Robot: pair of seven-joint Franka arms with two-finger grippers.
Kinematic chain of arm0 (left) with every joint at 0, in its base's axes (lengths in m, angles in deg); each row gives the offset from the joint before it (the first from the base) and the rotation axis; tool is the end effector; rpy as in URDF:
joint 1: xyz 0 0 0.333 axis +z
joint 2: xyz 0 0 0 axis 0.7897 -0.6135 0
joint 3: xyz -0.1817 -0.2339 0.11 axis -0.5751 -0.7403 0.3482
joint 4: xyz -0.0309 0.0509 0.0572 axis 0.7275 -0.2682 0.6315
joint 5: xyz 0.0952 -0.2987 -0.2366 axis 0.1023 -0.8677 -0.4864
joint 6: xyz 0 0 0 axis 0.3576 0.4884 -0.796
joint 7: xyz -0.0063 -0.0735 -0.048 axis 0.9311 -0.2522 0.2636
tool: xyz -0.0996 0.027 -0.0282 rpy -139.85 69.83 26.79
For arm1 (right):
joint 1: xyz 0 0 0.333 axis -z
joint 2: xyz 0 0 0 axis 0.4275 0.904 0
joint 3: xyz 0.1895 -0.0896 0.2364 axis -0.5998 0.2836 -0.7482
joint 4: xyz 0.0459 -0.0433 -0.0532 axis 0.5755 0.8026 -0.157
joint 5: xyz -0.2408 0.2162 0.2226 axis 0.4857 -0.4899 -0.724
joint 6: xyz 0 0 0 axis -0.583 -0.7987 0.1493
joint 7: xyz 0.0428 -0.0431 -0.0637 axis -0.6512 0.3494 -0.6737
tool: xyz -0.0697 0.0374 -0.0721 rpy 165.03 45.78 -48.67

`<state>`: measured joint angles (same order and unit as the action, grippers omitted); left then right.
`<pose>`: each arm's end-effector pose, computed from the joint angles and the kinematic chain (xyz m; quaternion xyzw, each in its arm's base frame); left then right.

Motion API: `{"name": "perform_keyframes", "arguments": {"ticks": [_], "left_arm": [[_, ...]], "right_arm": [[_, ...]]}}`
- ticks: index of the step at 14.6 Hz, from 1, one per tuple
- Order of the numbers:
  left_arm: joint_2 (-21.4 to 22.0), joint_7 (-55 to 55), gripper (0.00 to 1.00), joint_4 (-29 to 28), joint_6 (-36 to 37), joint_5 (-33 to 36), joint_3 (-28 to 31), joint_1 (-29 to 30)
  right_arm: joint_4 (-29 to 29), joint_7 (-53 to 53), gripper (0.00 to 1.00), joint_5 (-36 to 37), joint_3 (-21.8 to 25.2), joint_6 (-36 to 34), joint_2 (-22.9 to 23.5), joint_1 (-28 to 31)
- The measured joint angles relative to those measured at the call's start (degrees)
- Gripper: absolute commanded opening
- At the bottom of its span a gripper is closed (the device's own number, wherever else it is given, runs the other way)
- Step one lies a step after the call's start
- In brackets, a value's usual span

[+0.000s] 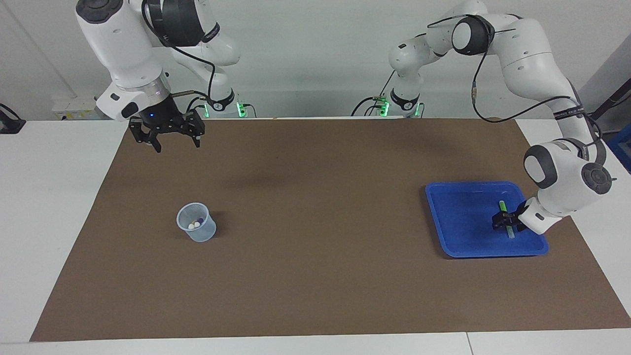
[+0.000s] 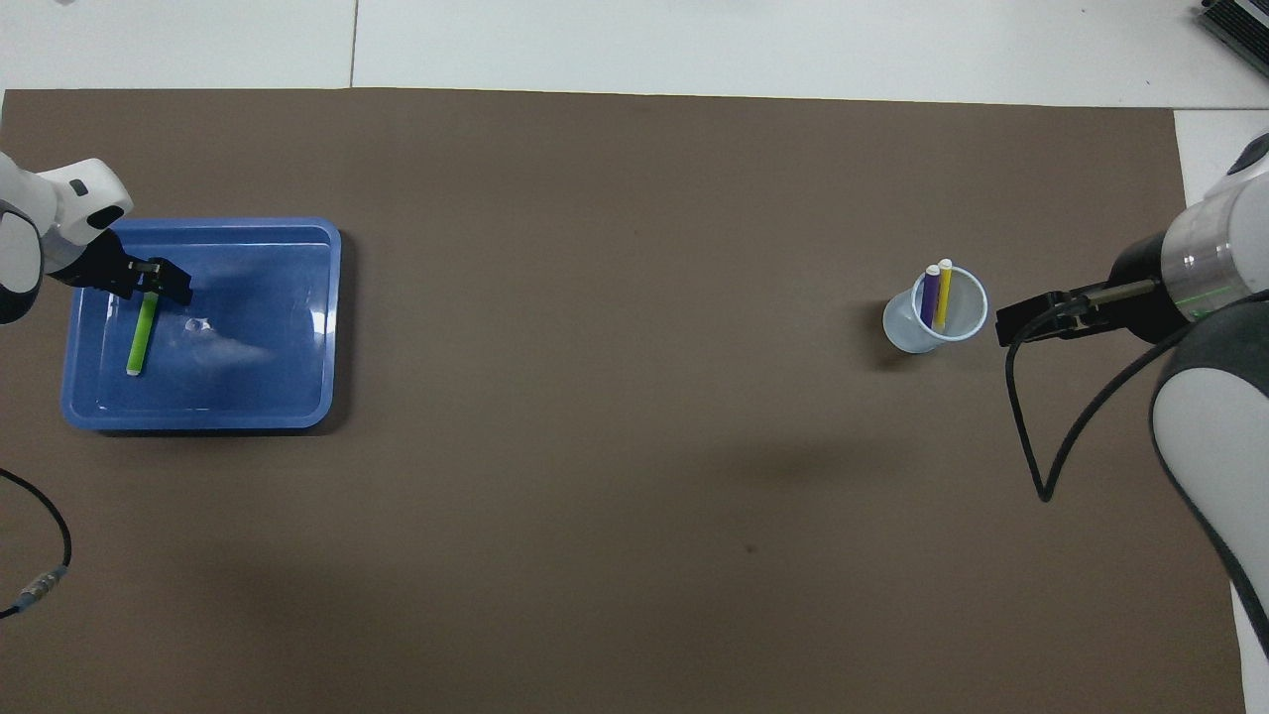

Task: Transfer and insert pens with both arms
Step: 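Lower the left gripper onto the green pen in the tray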

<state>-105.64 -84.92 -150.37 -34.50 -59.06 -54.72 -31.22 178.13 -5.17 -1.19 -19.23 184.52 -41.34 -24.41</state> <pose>0.6857 0.1382 0.3043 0.9950 -0.0835 -0.0537 0.0056 0.5590 0.0463 0.5917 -0.9980 -0.0638 0.0019 0.0048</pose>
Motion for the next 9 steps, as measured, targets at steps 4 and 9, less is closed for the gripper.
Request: {"name": "perform_keyframes", "arguments": {"ticks": [4,9], "left_arm": [[0.0,-0.2,0.75,0.0,0.0,0.0,0.0,0.8],[0.0,-0.4,0.65,0.0,0.1,-0.1,-0.1,1.1]], "right_arm": [[0.0,0.0,1.00,0.0,0.0,0.0,0.0,0.0],[0.0,0.0,1.00,0.0,0.0,0.0,0.0,0.0]]}}
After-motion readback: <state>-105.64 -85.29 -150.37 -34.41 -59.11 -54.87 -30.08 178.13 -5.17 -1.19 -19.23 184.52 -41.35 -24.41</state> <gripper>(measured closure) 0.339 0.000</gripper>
